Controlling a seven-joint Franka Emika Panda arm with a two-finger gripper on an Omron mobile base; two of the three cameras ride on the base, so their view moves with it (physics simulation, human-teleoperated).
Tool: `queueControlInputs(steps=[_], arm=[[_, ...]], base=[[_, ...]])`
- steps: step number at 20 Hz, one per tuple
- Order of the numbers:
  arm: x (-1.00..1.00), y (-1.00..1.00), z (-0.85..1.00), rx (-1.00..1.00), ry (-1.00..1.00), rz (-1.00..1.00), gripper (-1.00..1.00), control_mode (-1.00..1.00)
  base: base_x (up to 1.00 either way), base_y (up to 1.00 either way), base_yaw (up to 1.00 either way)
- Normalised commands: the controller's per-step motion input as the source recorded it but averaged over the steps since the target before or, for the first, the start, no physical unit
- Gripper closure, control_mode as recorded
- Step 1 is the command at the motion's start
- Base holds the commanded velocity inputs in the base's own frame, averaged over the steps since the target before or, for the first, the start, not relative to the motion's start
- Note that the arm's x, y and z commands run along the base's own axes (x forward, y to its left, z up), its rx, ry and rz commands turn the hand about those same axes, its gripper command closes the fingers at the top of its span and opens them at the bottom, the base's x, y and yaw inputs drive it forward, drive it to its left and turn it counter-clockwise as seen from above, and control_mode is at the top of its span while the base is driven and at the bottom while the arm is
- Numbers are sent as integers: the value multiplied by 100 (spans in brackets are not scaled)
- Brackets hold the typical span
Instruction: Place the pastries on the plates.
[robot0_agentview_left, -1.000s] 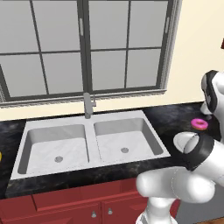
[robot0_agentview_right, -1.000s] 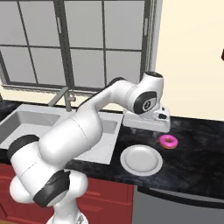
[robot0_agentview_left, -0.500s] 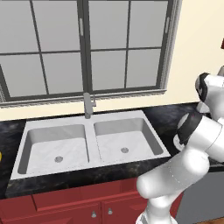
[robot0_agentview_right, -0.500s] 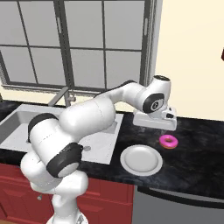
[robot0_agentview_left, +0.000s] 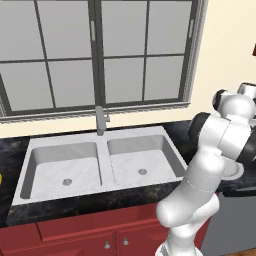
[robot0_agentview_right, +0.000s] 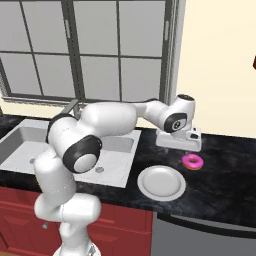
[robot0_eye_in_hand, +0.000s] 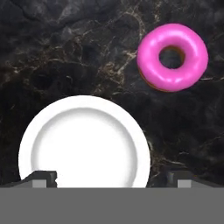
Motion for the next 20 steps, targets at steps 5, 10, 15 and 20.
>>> queueControlInputs(steps=[5,10,15,20], arm=[[41,-10,-38,0,0,0,-100,-100],[31,-20,-25,0,0,0,-100,-100],[30,-23,-40,1,0,0,-100,-100],[38,-4,-35,0,1,0,-100,-100]], base=[[0,0,0],[0,0,0],[0,0,0],[0,0,0]])
